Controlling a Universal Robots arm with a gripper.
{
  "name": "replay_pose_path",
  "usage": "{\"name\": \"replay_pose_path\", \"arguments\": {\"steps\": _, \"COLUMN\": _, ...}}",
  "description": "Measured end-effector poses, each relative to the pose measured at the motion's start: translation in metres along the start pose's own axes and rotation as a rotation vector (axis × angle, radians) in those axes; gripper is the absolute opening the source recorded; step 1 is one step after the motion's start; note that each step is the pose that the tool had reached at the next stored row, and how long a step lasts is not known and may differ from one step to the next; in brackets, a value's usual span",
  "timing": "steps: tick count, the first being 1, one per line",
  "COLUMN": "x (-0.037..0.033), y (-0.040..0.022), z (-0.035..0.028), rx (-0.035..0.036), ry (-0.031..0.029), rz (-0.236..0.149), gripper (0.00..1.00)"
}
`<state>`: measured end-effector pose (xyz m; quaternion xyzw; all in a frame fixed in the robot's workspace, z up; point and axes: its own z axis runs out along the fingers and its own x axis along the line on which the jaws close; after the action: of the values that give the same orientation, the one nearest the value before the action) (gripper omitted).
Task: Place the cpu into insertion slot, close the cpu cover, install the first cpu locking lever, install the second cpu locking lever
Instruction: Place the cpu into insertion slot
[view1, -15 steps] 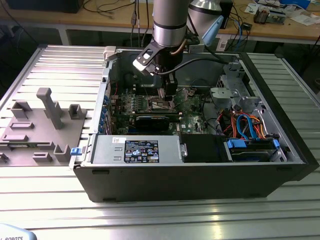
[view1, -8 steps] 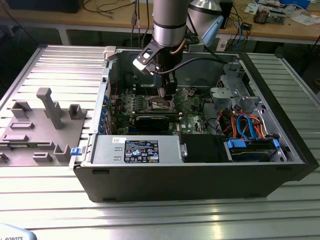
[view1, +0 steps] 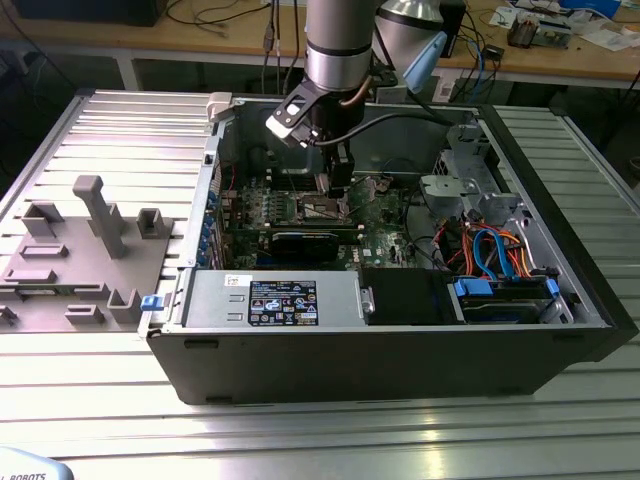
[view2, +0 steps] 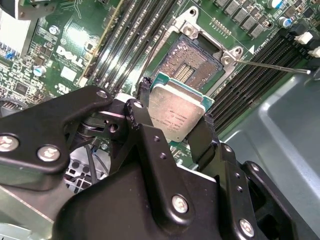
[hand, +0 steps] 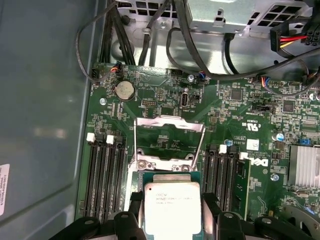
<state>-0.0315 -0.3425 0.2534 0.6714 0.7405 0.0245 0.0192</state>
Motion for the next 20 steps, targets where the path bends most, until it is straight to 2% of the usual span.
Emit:
{"name": "replay_pose_path", "arguments": {"steps": 3, "x": 0.0029, "y": -0.0002, "z": 0.001, "rx": 0.0, "ry": -0.0001, "rz": 0.0, "gripper": 0.55}}
{"name": "replay_pose_path", "arguments": {"steps": 5, "x": 0.0041, "y": -0.0032, "z": 0.0018, "rx": 0.0, "ry": -0.0001, "rz": 0.0, "gripper": 0.55}}
{"name": "replay_pose_path", "arguments": {"steps": 12, "x": 0.0045, "y": -0.0053, "z": 0.0039, "rx": 0.0001, "ry": -0.0007, "rz": 0.009, "gripper": 0.55}}
{"name": "replay_pose_path", "arguments": {"steps": 17, "x": 0.0046, "y": -0.0053, "z": 0.0045, "rx": 0.0, "ry": -0.0021, "rz": 0.03, "gripper": 0.55}}
{"name": "replay_pose_path", "arguments": {"steps": 20, "x": 0.0046, "y": -0.0053, "z": 0.0048, "rx": -0.0003, "ry": -0.0042, "rz": 0.068, "gripper": 0.55}}
